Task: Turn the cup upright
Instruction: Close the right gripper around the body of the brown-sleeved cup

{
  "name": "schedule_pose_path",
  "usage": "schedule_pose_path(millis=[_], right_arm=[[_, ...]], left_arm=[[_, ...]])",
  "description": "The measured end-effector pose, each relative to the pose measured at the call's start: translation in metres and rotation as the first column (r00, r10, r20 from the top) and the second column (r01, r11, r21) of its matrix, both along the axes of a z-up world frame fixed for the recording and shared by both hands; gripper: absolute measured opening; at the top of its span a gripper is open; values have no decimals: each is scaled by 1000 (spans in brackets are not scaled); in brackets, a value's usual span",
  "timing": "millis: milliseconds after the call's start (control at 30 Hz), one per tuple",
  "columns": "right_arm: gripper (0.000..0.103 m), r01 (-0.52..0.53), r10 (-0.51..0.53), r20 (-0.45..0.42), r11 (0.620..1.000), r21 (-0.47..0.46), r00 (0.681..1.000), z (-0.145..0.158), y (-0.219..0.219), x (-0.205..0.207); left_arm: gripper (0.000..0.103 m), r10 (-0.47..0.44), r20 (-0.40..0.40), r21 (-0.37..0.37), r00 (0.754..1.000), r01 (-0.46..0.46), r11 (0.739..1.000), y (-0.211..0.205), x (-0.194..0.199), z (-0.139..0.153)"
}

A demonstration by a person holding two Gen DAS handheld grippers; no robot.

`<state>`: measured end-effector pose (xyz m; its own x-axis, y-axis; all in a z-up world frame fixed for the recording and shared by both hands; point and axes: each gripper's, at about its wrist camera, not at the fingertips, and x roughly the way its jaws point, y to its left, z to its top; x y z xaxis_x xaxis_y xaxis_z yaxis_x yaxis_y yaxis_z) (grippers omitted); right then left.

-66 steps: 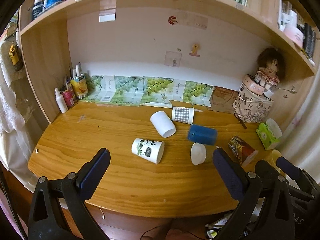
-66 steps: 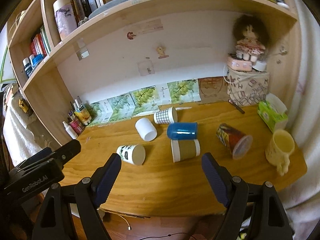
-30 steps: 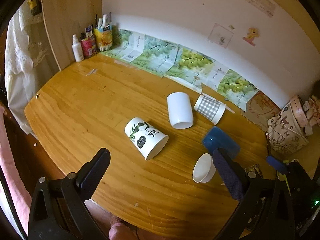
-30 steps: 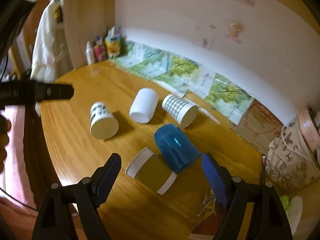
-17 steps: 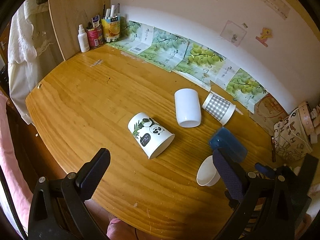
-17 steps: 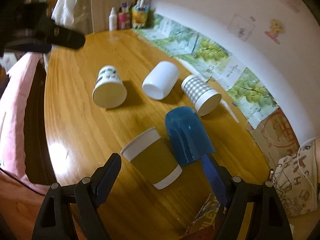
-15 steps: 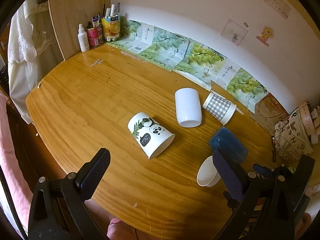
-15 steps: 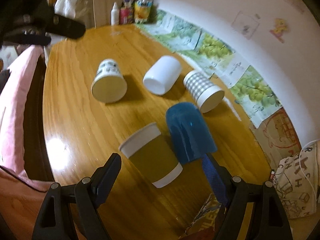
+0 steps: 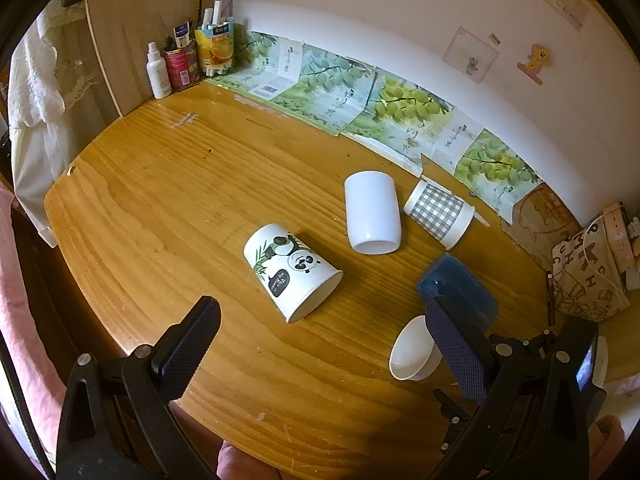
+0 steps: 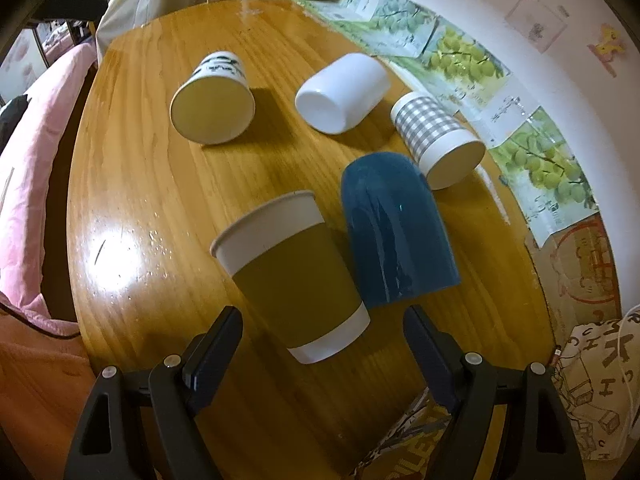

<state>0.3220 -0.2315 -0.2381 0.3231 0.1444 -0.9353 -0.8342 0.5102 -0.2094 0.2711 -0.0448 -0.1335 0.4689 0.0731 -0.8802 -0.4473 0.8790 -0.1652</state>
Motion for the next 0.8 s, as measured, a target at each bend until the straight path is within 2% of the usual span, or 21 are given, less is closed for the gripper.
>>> schedule_pose_path(millis=[800], right_arm=[[83,-37,33,-79,998,-52,996,-32,3,27]], left_arm=[[102,-58,-12,6,998,58,998,-9,19,-9]])
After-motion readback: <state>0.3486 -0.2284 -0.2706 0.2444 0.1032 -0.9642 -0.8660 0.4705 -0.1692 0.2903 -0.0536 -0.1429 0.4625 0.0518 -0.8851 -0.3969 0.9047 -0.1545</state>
